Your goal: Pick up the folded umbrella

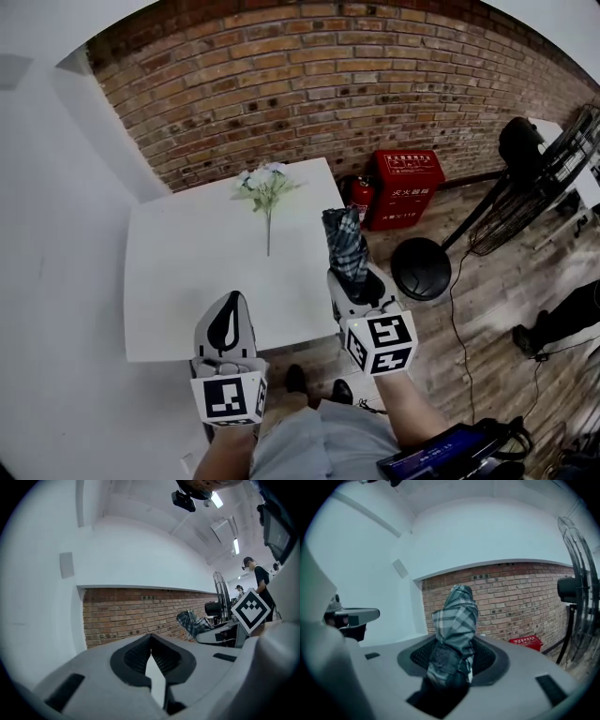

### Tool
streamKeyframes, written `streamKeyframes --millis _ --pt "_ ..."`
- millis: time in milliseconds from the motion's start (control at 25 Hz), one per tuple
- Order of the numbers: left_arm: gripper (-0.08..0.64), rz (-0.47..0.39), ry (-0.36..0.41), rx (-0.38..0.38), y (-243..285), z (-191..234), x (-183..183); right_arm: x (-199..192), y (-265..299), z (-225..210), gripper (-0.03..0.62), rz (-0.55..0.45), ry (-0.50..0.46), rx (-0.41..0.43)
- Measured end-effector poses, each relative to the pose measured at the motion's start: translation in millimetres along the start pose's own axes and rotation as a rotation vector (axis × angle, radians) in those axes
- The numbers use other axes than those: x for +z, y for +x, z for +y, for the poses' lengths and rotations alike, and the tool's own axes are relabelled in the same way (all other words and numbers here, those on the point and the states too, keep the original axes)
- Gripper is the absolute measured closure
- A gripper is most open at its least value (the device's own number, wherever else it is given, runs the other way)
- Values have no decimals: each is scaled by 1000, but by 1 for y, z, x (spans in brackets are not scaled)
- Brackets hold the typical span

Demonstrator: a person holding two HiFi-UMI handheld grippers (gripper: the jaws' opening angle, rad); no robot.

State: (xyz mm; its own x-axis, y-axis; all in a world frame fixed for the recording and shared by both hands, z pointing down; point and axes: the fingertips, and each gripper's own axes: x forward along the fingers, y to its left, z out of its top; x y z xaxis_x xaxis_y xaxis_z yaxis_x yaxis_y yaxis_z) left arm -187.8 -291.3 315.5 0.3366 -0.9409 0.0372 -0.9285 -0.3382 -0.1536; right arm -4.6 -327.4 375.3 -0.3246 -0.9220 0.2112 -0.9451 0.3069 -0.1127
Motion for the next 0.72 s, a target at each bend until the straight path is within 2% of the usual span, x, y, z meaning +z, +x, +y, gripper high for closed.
streamKeyframes --millis 240,720 --pt "554 -41 11 10 -12 1 12 23 -19 14 393 -70 -58 16" --pt "554 -119 32 49 -29 -16 47 73 -66 12 391 -230 -144 24"
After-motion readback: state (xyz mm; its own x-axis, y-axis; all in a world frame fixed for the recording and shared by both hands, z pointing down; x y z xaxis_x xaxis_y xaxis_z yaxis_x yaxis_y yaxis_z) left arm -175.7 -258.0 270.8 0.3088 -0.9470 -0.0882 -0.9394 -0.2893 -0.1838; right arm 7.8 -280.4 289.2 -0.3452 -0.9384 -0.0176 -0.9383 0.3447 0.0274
